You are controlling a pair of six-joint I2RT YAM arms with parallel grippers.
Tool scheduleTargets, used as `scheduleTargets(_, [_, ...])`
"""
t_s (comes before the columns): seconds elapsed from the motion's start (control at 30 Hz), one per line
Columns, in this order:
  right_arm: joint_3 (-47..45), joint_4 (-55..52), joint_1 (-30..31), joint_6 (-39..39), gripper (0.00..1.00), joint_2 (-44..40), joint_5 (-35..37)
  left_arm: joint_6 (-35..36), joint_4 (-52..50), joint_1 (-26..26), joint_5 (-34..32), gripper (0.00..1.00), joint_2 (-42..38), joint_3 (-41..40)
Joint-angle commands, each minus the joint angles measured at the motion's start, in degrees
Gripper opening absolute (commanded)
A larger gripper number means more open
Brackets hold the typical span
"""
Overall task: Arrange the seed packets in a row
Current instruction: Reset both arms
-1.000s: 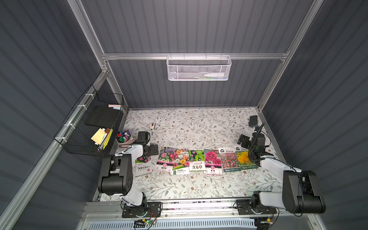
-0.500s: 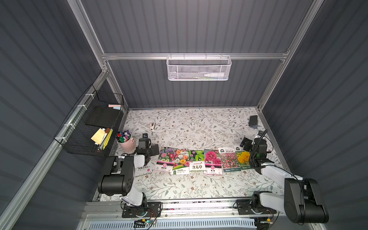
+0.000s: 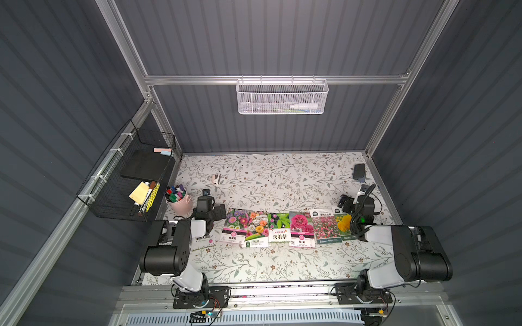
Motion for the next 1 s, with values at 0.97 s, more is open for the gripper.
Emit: scheduleTargets(0.97, [2.2,-3.9,0.0,-3.1,0.99,-0.2,-5.6,1.4,-18.1,-3.2,-6.1,0.99,5.1,-4.8])
